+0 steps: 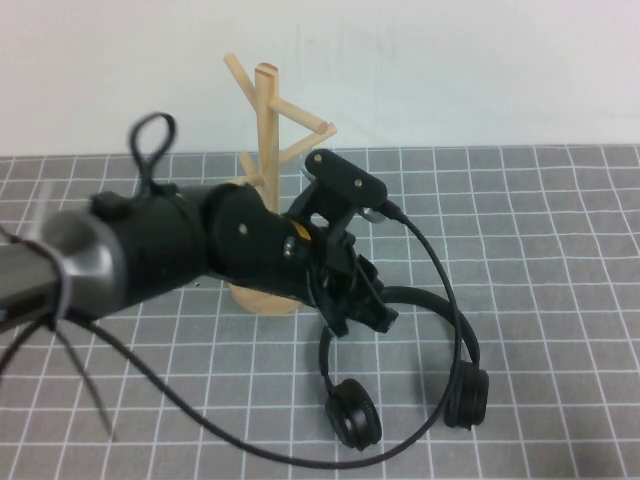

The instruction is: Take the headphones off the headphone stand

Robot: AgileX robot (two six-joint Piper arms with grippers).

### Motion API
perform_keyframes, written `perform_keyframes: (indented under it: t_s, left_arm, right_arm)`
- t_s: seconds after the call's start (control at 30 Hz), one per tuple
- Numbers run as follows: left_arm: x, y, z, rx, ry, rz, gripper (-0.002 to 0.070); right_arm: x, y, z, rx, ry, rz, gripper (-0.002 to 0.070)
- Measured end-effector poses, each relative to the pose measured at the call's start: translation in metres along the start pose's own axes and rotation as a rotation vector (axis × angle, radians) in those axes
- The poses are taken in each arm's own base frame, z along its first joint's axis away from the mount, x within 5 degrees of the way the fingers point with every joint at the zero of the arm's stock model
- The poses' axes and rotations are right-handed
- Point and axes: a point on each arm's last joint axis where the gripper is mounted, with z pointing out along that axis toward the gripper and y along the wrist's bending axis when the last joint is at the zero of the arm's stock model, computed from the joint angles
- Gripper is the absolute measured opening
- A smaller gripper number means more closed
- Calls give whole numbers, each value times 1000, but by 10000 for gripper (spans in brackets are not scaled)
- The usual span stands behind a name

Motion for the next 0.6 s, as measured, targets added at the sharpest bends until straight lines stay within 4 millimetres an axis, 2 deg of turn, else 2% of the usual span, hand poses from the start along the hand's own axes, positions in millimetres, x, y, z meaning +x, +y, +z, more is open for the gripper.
perform_keyframes:
  t_s: [0.07, 0.17, 0.37, 0.6]
  left_arm:
    - [-2, -4, -14, 21, 4, 4, 57]
    - [-3, -10, -34, 49, 13, 11, 15]
    - [13, -20, -89, 22, -87, 28, -1]
    - [55, -36, -152, -29, -253, 14, -2]
  right_arm:
    - [0, 0, 0, 0, 0, 0, -8]
    - [0, 0, 0, 0, 0, 0, -8]
    - [0, 0, 0, 0, 0, 0, -8]
    - [0, 0, 0, 0, 0, 0, -8]
